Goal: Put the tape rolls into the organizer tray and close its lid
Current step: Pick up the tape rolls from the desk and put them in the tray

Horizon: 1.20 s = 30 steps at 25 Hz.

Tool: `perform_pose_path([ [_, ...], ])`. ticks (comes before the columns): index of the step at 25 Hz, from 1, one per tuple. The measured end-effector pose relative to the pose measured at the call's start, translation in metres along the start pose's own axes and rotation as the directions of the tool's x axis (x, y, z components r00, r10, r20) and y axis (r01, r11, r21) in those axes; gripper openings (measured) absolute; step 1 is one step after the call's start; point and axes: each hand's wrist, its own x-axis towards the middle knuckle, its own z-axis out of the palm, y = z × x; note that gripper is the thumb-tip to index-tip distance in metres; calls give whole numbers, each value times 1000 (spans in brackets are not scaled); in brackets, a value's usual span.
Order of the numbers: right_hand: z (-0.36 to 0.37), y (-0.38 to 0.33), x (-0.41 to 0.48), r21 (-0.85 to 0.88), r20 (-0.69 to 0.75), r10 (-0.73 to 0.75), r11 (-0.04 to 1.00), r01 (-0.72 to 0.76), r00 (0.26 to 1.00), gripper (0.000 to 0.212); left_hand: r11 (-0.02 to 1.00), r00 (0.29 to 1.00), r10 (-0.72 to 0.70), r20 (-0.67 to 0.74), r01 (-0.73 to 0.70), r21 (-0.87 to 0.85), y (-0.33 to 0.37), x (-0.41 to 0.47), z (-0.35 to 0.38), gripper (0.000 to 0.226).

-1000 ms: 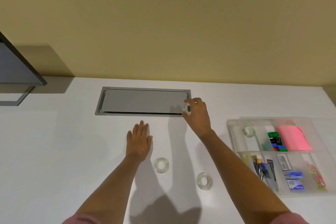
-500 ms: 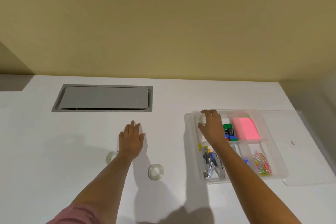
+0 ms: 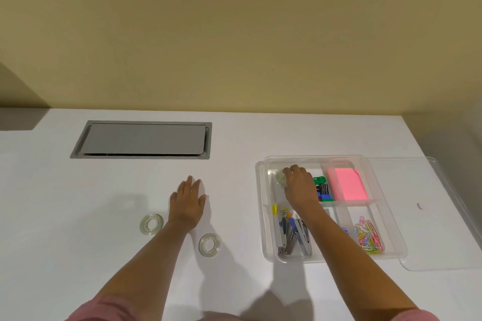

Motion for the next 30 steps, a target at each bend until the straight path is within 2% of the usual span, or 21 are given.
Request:
perform_pose_path([
  [4,5,-2,-2,-18,-40,2,1000,-3,999,33,1000,1000,20,12,-19,-10,-3,0,-2,51],
  [6,2,-5,-3,61,-76,38,998,-33,996,31,999,999,40,14,-40,15,-7,-1,-5,50],
  [9,-9,-25,-5,243,-211,118,968,-65,970,31,997,997,69,-15,-69,41,-16,-5,-8,48],
  [12,-21,-64,-12,279,-380,77,960,35,922,32,997,993,75,-90,-72,41,-29,-9,-13,46],
  [14,-22,-93,-18,231,-420,-8,966,116,907,32,998,989,67,-133,-65,24,-42,-14,-14,45],
  [16,-12,-120,-26,188,-377,-87,968,168,922,33,999,987,49,-155,-46,28,-55,-22,-15,48],
  [20,20,-157,-47,201,-247,-189,949,241,950,36,999,977,32,-210,-32,6,-78,-39,-13,71],
  [23,40,-161,-64,166,-226,-316,919,356,921,35,1000,977,5,-212,-10,-20,-83,-46,-15,67],
  [27,63,-159,-95,152,-108,-431,883,443,896,58,998,974,-12,-224,-1,-56,-98,-61,-6,63],
  [30,72,-150,-109,134,-50,-498,855,500,866,60,998,977,-7,-215,-7,-62,-100,-66,-3,63],
])
